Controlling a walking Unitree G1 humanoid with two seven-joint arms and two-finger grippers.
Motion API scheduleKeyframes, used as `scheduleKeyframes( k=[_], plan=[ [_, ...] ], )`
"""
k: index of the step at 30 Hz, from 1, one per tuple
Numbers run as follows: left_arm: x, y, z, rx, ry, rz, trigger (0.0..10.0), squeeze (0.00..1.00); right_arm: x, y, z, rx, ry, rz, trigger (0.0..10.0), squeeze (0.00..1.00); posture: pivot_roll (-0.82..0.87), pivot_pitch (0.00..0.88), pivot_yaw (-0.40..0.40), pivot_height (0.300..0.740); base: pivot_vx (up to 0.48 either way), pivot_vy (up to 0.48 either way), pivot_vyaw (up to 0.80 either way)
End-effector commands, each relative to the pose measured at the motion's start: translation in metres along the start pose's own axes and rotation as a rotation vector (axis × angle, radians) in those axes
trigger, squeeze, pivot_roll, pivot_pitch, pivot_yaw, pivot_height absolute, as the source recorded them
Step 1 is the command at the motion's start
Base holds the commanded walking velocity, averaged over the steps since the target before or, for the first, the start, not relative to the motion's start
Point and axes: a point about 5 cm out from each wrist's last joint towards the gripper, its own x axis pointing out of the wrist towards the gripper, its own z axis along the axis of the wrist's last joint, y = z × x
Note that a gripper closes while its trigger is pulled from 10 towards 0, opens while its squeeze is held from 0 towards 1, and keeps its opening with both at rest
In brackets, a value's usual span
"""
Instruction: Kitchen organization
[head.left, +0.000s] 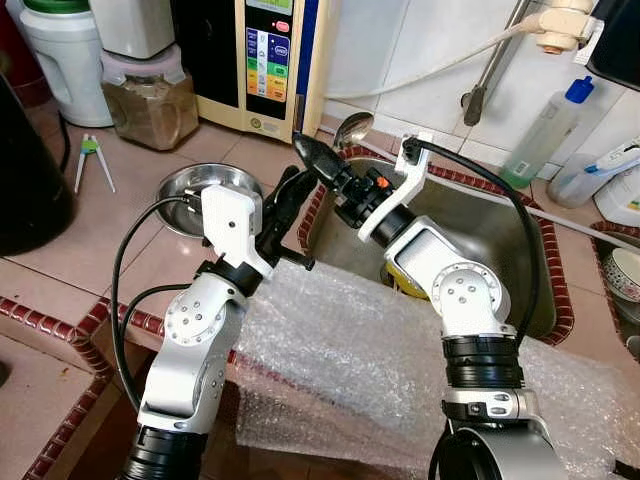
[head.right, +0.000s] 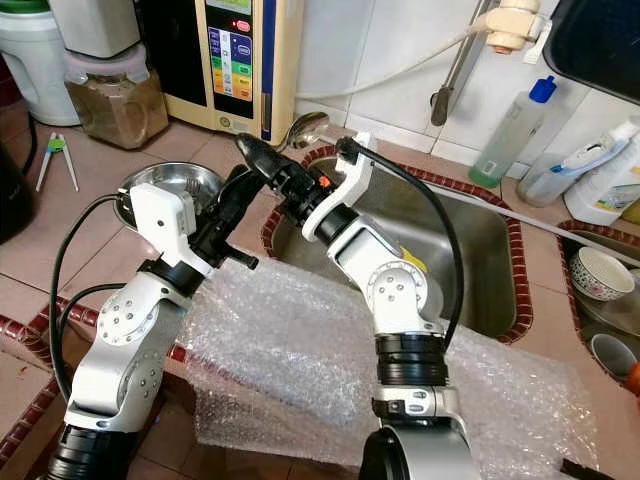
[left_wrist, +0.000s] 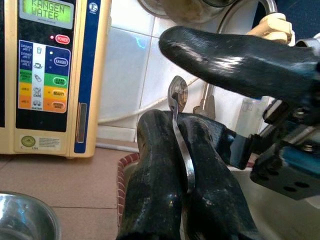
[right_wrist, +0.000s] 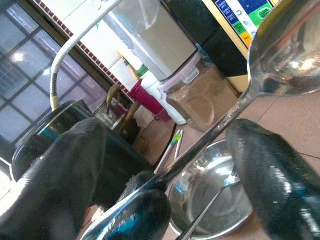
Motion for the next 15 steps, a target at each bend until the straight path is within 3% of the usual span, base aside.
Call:
scheduleKeyframes(
  k=[1, 15],
  plan=[
    [0.0027, -0.0078, 0.0016, -0.006, -0.014, -0.041, 0.0, 0.0, 0.0034, -0.0005, 0.0045, -0.003, -0.024, -0.014, 0.0, 0.0, 0.14, 0.086, -0.125, 0.74, 0.0, 0.0, 0.0],
    [0.001, -0.0088, 0.0001, -0.006, -0.007, -0.05, 0.0, 0.0, 0.0038, -0.0087, 0.009, -0.001, -0.081, -0.076, 0.0, 0.0, 0.14, 0.089, -0.123, 0.74, 0.0, 0.0, 0.0]
  ],
)
